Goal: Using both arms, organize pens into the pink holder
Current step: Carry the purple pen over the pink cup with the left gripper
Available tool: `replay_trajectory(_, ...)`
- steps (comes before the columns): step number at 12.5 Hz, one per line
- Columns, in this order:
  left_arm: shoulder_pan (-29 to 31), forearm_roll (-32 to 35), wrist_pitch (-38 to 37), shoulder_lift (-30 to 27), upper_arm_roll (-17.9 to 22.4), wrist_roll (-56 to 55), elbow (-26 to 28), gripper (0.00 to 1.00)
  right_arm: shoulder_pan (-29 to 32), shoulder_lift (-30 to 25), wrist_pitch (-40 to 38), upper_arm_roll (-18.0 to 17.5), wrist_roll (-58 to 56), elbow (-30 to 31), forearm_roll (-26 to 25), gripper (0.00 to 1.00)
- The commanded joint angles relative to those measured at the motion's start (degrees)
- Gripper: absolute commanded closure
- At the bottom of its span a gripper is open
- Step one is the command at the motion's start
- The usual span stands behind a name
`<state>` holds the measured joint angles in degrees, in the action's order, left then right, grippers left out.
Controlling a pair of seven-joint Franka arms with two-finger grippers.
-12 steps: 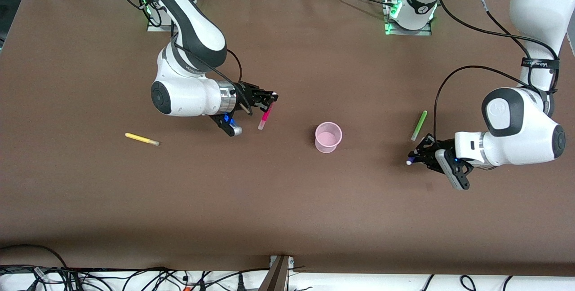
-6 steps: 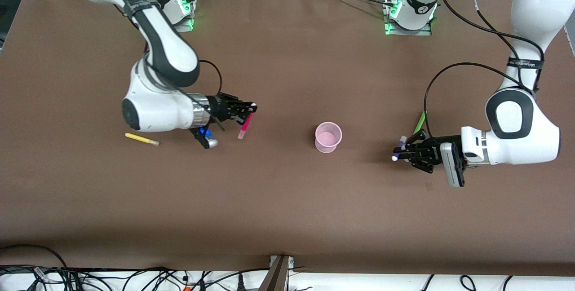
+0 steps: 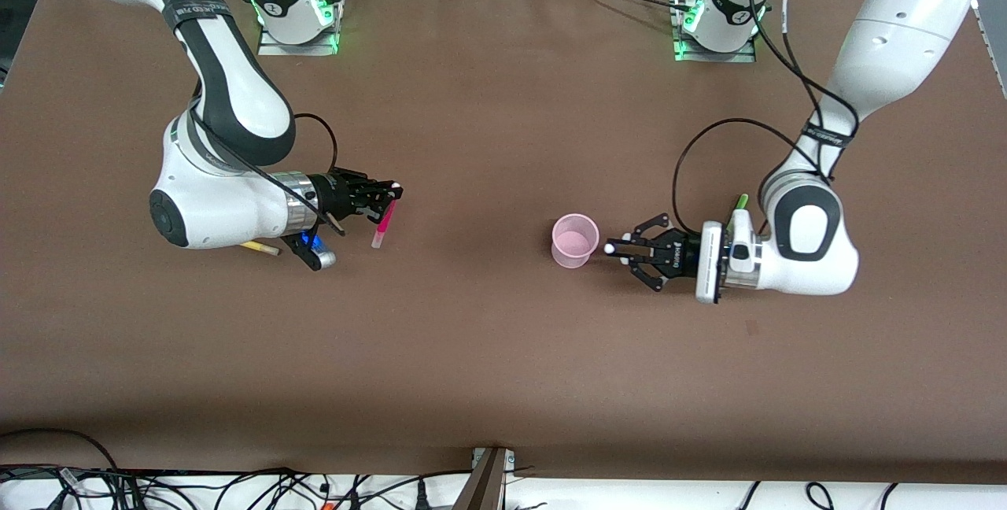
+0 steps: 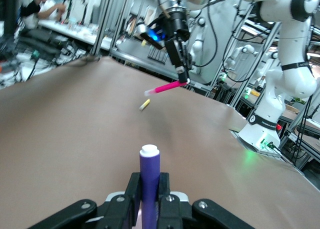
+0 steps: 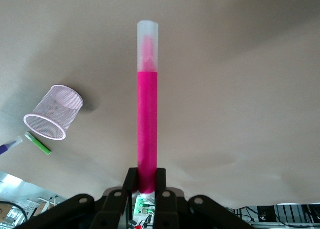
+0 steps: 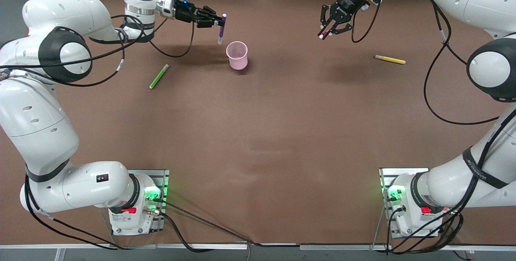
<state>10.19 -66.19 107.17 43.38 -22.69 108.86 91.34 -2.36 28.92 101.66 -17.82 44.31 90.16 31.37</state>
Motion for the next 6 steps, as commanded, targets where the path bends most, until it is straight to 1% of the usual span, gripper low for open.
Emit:
replay_trajectory(1, -0.2, -1.7, -0.8, -0.6, -0.3, 6.9, -0.8, 1.00, 0.0, 0.0, -1.3, -0.1, 0.3, -0.8, -1.4, 1.00)
replay_trajectory(4, -1.9, -1.8, -0.2, -0.6, -0.3, 11.9, -0.4, 1.00, -0.1, 0.0, -1.3, -0.1, 0.3, -0.8, -1.4, 1.00)
replay_trajectory(6, -3.0, -2.0, 1.5, -0.5, -0.5, 13.0, 0.1, 1.00, -0.1, 0.1, -1.3, -0.1, 0.3, -0.8, -1.5, 1.00)
